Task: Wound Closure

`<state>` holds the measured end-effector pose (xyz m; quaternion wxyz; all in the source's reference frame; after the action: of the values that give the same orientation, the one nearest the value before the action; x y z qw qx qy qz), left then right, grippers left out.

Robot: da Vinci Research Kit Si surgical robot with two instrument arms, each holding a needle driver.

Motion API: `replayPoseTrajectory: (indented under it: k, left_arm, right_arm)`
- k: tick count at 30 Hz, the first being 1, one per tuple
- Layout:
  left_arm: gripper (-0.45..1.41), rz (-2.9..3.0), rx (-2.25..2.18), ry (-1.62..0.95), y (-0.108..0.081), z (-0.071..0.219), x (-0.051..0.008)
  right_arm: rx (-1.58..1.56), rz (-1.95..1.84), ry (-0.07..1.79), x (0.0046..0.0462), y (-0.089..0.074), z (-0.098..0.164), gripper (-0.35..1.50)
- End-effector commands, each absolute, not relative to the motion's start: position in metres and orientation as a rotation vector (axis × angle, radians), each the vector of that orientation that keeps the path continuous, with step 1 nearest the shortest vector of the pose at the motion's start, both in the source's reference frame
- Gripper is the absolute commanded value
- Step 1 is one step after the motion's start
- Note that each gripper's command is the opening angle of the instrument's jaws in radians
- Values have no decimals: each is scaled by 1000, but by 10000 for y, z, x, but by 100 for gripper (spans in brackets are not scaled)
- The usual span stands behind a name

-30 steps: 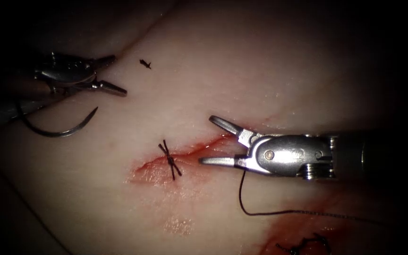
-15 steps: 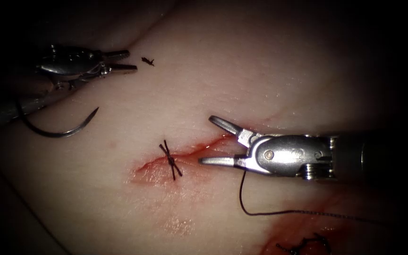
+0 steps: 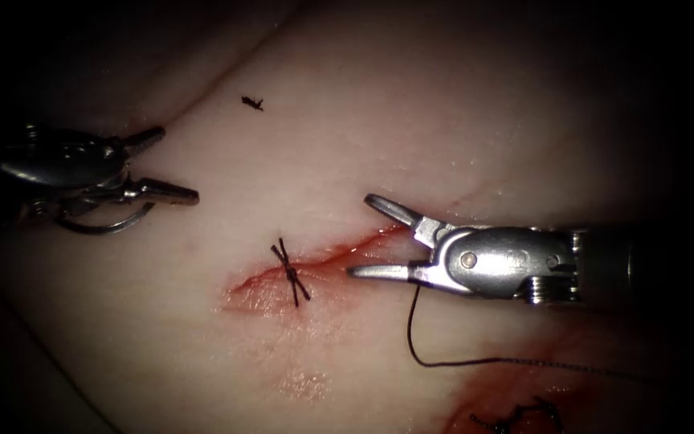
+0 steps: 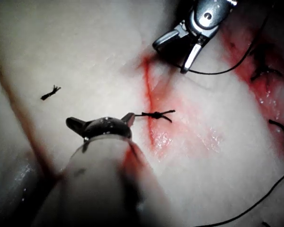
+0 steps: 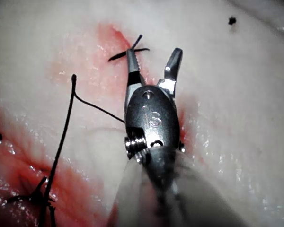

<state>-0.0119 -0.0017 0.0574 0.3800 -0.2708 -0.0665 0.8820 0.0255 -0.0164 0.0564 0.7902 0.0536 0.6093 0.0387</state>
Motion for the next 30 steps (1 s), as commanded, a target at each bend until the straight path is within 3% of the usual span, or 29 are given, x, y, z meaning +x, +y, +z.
replayPoseTrajectory:
  k: [1, 10, 12, 30]
  left_arm:
    - [104, 2278, -657, -143, -29, 580, -122]
    - [110, 2360, -532, -146, -47, 601, -121]
    - [101, 2382, -512, -141, -50, 615, -118]
    - [86, 2405, -435, -190, -58, 649, -94]
  right_arm:
    - [114, 83, 1306, 261, -168, 568, 148]
    - [119, 86, 1291, 256, -166, 567, 148]
    - [117, 87, 1289, 255, -167, 567, 148]
    - [125, 87, 1279, 256, -170, 565, 148]
